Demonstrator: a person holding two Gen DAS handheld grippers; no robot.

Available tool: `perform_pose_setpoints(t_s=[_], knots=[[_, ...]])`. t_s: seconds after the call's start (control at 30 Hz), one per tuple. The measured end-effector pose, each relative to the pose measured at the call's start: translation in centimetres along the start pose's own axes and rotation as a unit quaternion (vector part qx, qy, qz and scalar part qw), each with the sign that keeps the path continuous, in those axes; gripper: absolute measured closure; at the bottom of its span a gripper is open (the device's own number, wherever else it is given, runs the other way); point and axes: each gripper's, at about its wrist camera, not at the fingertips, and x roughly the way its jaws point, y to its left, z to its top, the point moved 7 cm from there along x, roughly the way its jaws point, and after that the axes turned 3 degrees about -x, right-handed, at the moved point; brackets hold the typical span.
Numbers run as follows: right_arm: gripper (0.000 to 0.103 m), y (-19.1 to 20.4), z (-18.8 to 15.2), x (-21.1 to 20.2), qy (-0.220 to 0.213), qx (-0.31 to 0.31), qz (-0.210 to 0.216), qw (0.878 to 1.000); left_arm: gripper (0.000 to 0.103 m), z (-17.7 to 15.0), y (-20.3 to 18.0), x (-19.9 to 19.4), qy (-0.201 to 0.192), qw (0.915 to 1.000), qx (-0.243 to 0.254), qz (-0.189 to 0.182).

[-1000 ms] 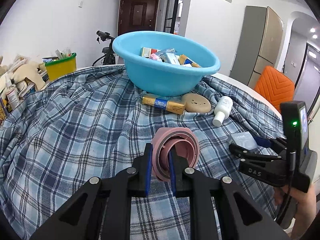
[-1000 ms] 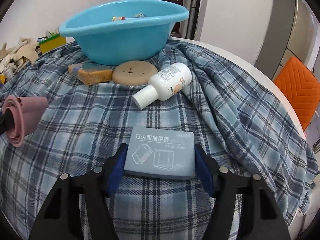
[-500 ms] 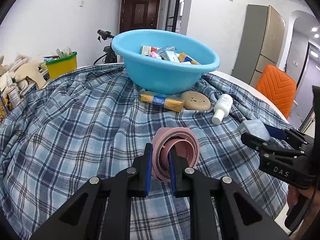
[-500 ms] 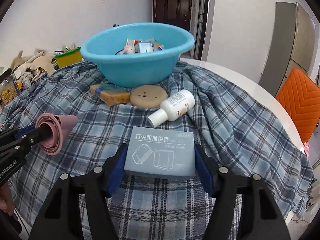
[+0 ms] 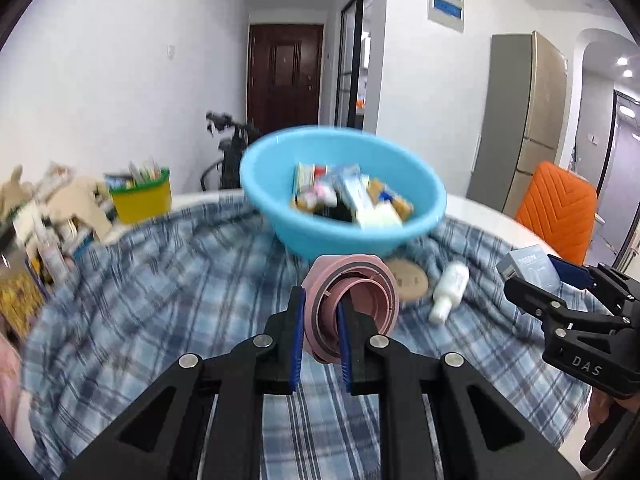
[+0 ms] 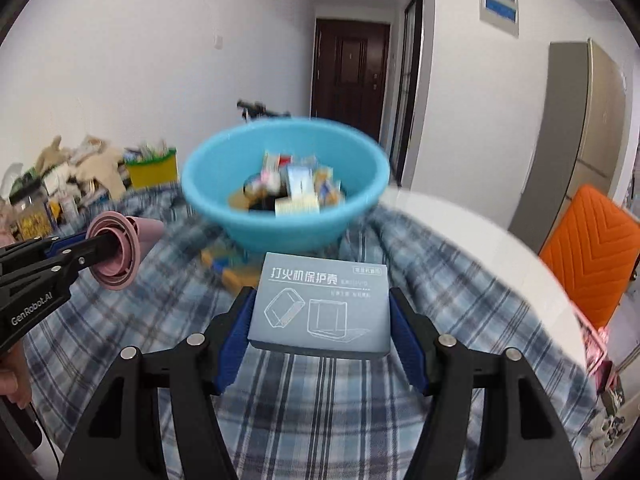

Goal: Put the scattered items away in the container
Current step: 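Carry the pink mat and grey box with both tools over the blue basin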

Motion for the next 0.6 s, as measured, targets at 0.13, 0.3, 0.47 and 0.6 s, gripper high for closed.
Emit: perform_pose_setpoints(t_s=[0.13, 0.3, 0.47, 0.6], knots=[[0.040, 0.0, 3.2, -1.6, -0.037, -0.001, 0.001, 0.999, 0.087, 3.2, -0.5, -1.3, -0.033, 0.9994, 0.010, 0.000], [0.040, 0.2, 6.5, -3.7, -0.076, -0.006, -0.004, 0.997, 0.087, 6.8, -1.2, -2.7, -0.063, 0.9979, 0.014, -0.001], [0.040, 0.1, 8.5, -5.4, -0.103, -0.008, -0.007, 0.995, 0.087, 9.1, -2.1, -4.0, -0.085, 0.9960, 0.027, -0.004], [0.040, 0.0, 8.8, -5.8, -0.111, -0.010, -0.014, 0.994, 0.087, 9.8, -2.4, -4.9, -0.094, 0.9951, 0.030, -0.007]])
